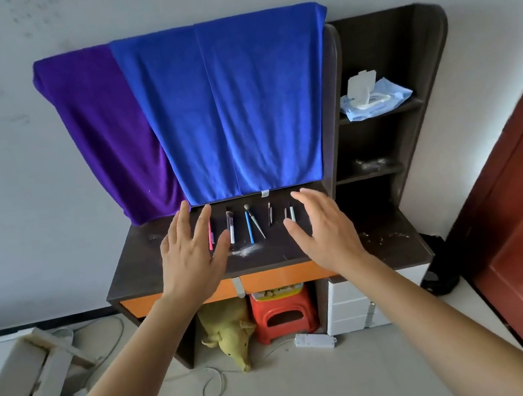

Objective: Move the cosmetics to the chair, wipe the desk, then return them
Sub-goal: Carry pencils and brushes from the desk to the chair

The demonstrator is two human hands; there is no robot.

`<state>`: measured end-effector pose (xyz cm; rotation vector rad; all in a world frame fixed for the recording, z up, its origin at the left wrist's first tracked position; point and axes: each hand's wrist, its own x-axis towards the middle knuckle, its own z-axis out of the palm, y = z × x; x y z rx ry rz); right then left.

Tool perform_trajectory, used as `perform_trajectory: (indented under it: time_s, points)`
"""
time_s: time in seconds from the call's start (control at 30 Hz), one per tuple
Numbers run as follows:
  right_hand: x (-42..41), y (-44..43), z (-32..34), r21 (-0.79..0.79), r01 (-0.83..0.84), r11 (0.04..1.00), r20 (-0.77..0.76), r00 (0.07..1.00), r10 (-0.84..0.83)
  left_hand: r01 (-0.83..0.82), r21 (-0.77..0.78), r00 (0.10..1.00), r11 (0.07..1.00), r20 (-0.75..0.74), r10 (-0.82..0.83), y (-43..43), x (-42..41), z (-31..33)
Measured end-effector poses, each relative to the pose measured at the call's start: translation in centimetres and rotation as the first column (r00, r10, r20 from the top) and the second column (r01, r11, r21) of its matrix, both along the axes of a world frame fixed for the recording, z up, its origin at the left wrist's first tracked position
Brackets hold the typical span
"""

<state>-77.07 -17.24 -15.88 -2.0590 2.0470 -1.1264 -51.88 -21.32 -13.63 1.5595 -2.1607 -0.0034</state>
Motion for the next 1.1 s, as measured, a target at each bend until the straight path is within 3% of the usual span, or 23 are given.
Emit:
perform_trajectory:
  time_s: [0.2, 0.5, 0.83, 1.1]
  points:
    - [0.2, -13.4, 0.6, 0.059, -0.054, 0.997, -0.030, 0.998, 0.056, -0.010, -0.013, 0.999, 1.000, 0.031, 0.010, -11.4, -0.4, 1.0]
    - [4.4, -26.8, -2.5, 0.226, -0.049, 0.973, -0.057, 0.996, 0.064, -0.032, 0.096, 0.999, 0.995, 0.044, 0.028, -25.2, 5.8, -3.4]
    - [9.0, -33.9, -8.3, 0.447, 0.180, 0.876, -0.082, 0.984, -0.160, 0.118, 0.325, 0.990, 0.938, 0.033, -0.136, -37.7, 9.2, -10.5]
    - [8.7, -36.7, -15.7, 0.658, 0.116, 0.744, -0.089, 0.993, -0.076, 0.051, 0.544, 0.996, 0.837, 0.035, -0.083, -38.9, 7.3, -18.6]
